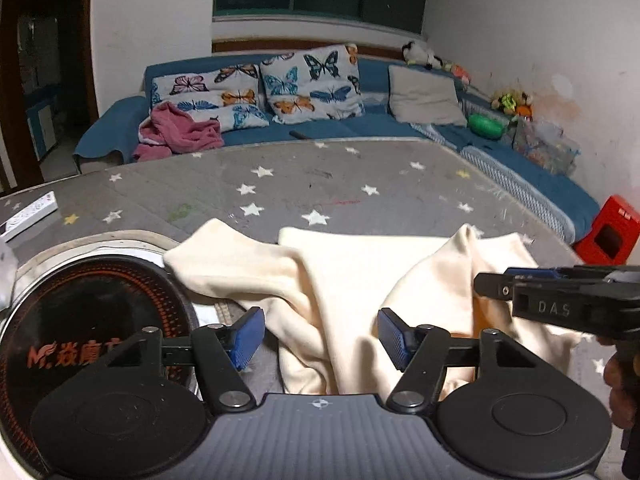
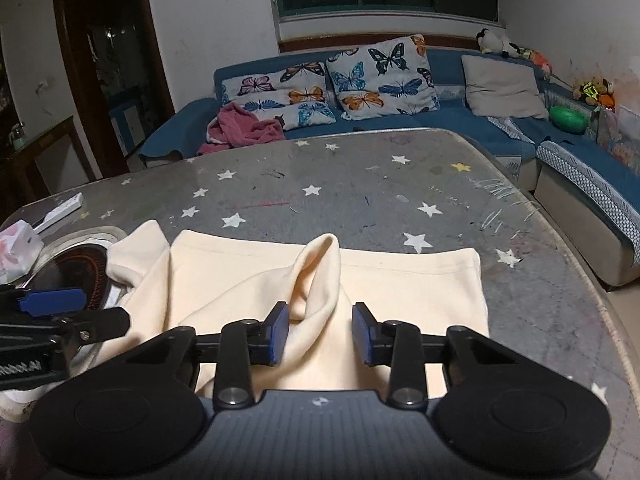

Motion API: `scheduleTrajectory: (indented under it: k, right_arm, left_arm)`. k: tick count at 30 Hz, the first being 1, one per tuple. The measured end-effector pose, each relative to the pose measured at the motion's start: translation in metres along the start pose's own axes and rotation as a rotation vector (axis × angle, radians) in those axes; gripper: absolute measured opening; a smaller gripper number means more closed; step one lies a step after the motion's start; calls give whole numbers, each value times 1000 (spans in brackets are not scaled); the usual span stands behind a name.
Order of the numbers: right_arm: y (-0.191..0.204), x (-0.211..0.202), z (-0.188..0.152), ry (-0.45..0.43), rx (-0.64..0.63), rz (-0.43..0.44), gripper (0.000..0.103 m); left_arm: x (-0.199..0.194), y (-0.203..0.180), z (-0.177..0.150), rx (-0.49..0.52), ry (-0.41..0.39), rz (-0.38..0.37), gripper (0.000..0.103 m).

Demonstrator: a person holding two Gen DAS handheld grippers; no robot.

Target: Fold clothes

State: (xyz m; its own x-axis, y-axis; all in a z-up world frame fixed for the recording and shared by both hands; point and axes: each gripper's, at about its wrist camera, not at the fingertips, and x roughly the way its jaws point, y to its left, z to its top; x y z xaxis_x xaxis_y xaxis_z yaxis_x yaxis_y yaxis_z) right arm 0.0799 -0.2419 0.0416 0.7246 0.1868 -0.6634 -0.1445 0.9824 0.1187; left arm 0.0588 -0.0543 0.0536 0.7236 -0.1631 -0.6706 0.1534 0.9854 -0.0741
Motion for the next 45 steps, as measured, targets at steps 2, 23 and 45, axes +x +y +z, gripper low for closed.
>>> scheduleTrajectory:
  k: [2,23,45]
  right_arm:
    - [-1,6,0,9,5,-2,28]
    - [-33,-78,-15,-148,72,-29,6]
    - [-93,-170,-104,-137,205,-143,8]
  left_arm:
    - [8,0,-2,9,17,-9,57]
    - [-31,23,-14,-62,-71,-62,8]
    - [-137,74,-107,-121,-56,-18,4]
